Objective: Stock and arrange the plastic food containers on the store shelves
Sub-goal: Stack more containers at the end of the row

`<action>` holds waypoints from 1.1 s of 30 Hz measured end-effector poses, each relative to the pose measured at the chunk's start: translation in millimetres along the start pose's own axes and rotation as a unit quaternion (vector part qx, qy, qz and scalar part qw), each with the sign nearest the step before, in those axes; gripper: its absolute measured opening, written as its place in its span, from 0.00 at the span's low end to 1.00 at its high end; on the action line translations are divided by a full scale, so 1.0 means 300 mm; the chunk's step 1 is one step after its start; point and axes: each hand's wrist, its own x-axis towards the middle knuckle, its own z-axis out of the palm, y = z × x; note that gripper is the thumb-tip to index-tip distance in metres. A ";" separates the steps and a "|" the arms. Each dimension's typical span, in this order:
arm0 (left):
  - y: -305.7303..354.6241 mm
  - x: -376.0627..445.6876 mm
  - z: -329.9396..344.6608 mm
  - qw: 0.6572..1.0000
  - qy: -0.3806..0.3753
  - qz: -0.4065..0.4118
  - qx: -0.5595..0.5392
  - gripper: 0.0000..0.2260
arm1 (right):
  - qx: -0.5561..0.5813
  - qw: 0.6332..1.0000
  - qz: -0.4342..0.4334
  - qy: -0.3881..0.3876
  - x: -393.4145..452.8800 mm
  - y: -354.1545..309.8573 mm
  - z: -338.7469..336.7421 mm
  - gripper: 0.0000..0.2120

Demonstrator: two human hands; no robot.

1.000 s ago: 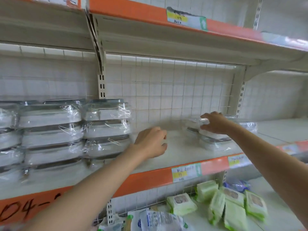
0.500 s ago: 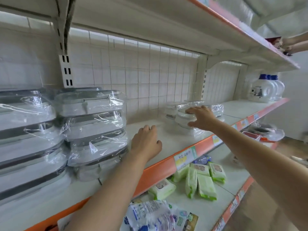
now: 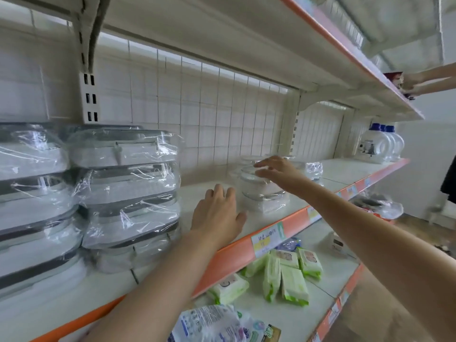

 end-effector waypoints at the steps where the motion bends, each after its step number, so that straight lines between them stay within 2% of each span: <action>1: 0.002 -0.001 0.005 1.000 0.009 0.001 -0.001 0.20 | 0.052 0.999 0.006 0.016 0.014 0.016 -0.007 0.14; 5: 0.007 0.000 0.023 1.000 0.012 -0.012 0.005 0.22 | 0.139 0.989 0.024 0.046 0.051 0.148 -0.014 0.14; 8: 0.017 0.029 0.028 0.999 0.025 -0.036 0.010 0.26 | 0.235 0.972 -0.003 0.010 0.091 0.253 -0.001 0.11; 10: 0.030 0.069 0.030 0.997 0.030 -0.070 0.014 0.34 | 0.295 0.954 -0.031 -0.034 0.135 0.295 0.011 0.10; 13: 0.071 0.160 0.051 0.983 0.030 -0.167 -0.071 0.46 | 0.367 0.921 -0.079 -0.099 0.204 0.334 0.038 0.10; 15: 0.104 0.233 0.083 0.967 0.052 -0.200 -0.146 0.48 | 0.402 0.901 -0.106 -0.121 0.239 0.358 0.074 0.09; 19: 0.146 0.341 0.134 0.947 0.073 -0.233 -0.210 0.46 | 0.455 0.874 -0.112 -0.128 0.269 0.417 0.133 0.06; 22: 0.154 0.352 0.144 0.935 0.055 -0.247 -0.250 0.53 | 0.455 0.873 -0.102 -0.146 0.268 0.427 0.147 0.13; 23: 0.159 0.344 0.149 0.933 0.056 -0.243 -0.259 0.52 | 0.452 0.873 -0.103 -0.153 0.267 0.425 0.148 0.15; 26: 0.166 0.330 0.150 0.926 0.097 -0.262 -0.255 0.41 | 0.438 0.877 -0.108 -0.162 0.263 0.411 0.140 0.24; 30: 0.129 0.330 0.139 0.913 0.171 -0.308 -0.206 0.34 | 0.385 0.884 -0.162 -0.212 0.245 0.413 0.138 0.51; 31: 0.112 0.325 0.138 0.903 0.206 -0.326 -0.189 0.32 | 0.369 0.883 -0.178 -0.228 0.239 0.418 0.143 0.54; 33: 0.077 0.309 0.138 0.877 0.265 -0.372 -0.146 0.28 | 0.341 0.883 -0.205 -0.250 0.234 0.425 0.137 0.54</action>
